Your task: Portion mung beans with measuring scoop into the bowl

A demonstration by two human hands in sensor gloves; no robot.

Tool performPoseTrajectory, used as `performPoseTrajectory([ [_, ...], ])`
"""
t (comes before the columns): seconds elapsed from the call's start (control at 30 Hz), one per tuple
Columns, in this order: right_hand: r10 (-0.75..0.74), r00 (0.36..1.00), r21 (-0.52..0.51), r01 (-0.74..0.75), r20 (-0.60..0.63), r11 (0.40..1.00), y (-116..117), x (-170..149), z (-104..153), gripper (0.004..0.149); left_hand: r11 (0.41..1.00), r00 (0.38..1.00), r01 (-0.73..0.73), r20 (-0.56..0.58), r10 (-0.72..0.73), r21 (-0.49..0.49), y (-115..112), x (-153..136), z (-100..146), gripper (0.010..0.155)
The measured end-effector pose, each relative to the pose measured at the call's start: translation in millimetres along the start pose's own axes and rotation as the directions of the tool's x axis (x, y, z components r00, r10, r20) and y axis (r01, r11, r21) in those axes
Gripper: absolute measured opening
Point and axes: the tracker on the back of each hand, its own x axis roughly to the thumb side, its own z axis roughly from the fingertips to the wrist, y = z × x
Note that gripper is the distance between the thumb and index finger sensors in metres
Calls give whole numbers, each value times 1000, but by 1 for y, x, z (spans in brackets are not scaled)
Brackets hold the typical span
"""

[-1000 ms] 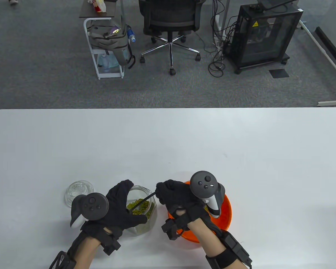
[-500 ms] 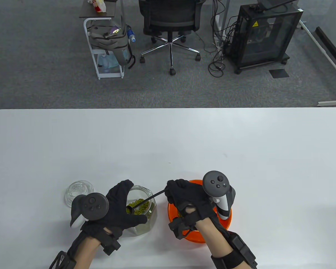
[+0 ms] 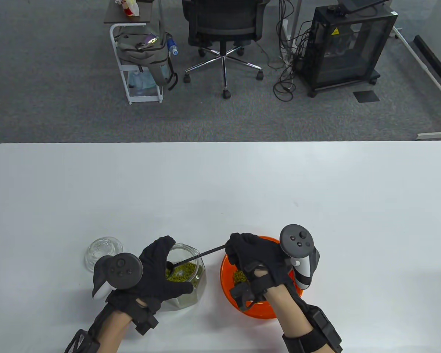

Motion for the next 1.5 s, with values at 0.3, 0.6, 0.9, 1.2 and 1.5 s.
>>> performPoseTrajectory([
  [0.3,-40,999,-20,40,-13,999,-16,-3,0,43,1000,1000,-1,1,1,-2,0,0,0,127],
  [0.6,-61,998,-38,61,-17,997,-31,-5,1,43,1000,1000,-3,0,3,-2,0,0,0,127],
  [0.9,-122,993,-53,121,-11,991,-57,-6,6,43,1000,1000,-1,1,1,-2,0,0,0,127],
  [1.2,-161,987,-50,162,8,986,-85,-7,11,43,1000,1000,-1,1,1,-2,0,0,0,126],
  [1.5,-188,982,-85,188,7,978,-128,-22,16,43,1000,1000,-1,-1,1,-1,0,0,0,126],
])
